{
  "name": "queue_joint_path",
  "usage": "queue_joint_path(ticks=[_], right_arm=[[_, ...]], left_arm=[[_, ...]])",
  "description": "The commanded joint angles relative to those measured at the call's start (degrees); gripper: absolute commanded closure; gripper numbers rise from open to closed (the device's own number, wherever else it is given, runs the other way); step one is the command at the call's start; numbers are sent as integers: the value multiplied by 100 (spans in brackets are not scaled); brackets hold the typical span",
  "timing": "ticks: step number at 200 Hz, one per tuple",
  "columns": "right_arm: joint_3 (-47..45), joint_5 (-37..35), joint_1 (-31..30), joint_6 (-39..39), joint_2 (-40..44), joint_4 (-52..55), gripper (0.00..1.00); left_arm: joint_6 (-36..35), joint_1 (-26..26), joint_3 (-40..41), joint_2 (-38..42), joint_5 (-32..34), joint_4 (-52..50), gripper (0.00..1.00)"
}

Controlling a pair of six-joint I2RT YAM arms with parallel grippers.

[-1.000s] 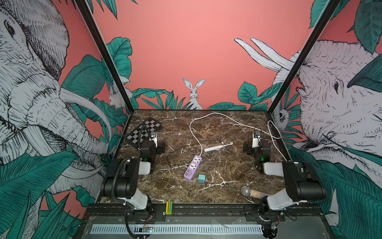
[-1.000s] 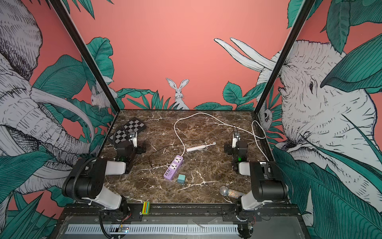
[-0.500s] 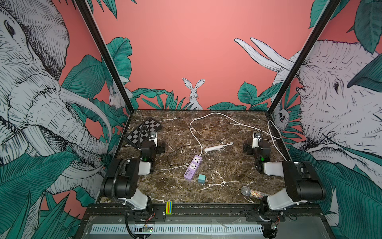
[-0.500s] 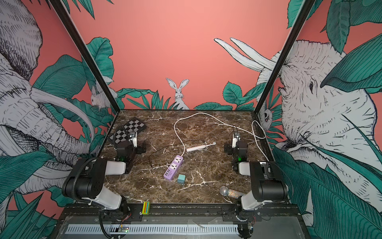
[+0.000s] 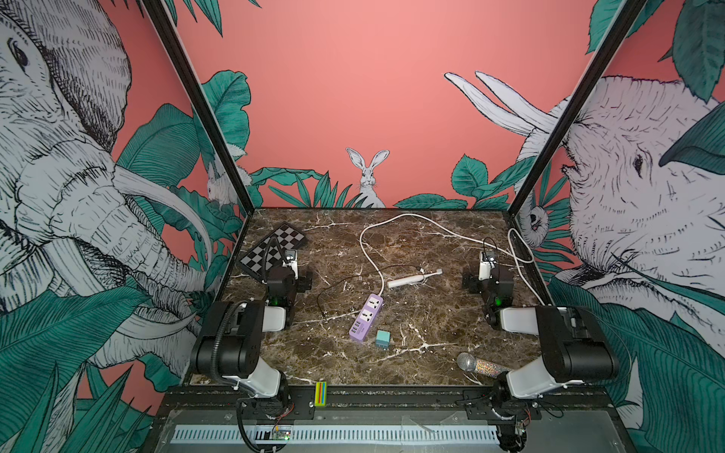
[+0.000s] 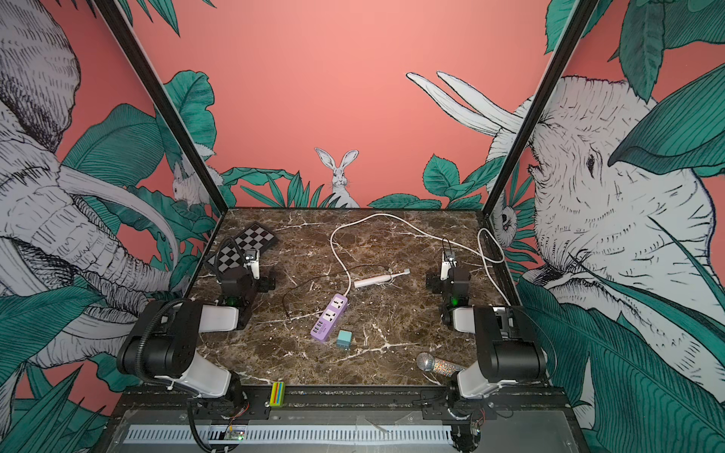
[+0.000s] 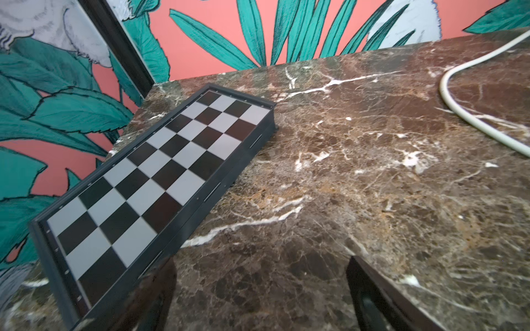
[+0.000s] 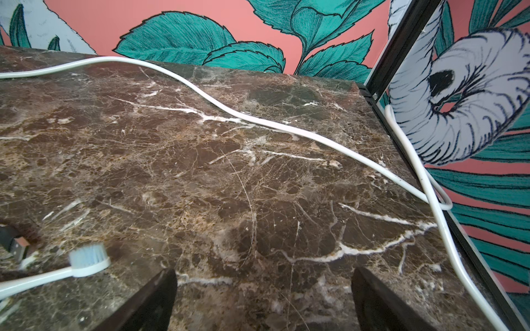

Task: Charge the electric toothbrush
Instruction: Pick up the plug from the center of the board.

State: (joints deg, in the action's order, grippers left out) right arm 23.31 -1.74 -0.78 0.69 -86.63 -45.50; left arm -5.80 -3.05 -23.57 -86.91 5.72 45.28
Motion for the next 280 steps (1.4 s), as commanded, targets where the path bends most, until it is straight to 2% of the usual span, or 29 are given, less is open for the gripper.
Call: queue_joint_path(ticks=[1, 10, 25, 40, 56, 70, 89, 119, 140, 176, 198, 228, 280], right_arm=[[168, 177, -79, 198, 944, 770, 7], [487, 106, -224, 255, 1391, 1646, 8], [756, 331, -400, 240, 1879, 2197, 8], [959, 766, -572, 226, 2222, 2744, 9], [1070, 1330, -868, 443, 2459, 3389, 13], [947, 1574, -1452, 889, 2624, 3519, 16], [688, 1508, -2526, 1526, 2776, 3316, 16], [389, 1551, -3865, 2700, 2726, 3270, 15], [463, 1387, -4455, 2907, 2301, 3496, 14], [716, 1309, -5060, 3010, 1487, 3787, 14], [725, 1428, -5282, 2925, 1280, 3721, 14], [655, 1596, -5366, 2624, 1189, 3569, 15], [730, 1726, -5463, 2320, 836, 3535, 22]], left_arm=[[160, 24, -335, 944, 430, -1031, 7], [352, 24, -381, 1305, 483, -1214, 6], [694, 26, -661, 1813, 78, -1733, 6], [1290, 26, -1377, 2082, -361, -3077, 7], [1677, 19, -2125, 2201, -1114, -4331, 10], [1969, 15, -2391, 2361, -1807, -4924, 12], [2285, 15, -2464, 2731, -2497, -5497, 13], [2177, 15, -2633, 3008, -3577, -6699, 13], [2075, -2, -2735, 2824, -4261, -7535, 15], [2016, -208, -2388, 2741, -4627, -7639, 17], [1852, -218, -2283, 2636, -4799, -7711, 17], [1760, -239, -2132, 2574, -5018, -7544, 17], [1784, -301, -1942, 2532, -5397, -7364, 18]])
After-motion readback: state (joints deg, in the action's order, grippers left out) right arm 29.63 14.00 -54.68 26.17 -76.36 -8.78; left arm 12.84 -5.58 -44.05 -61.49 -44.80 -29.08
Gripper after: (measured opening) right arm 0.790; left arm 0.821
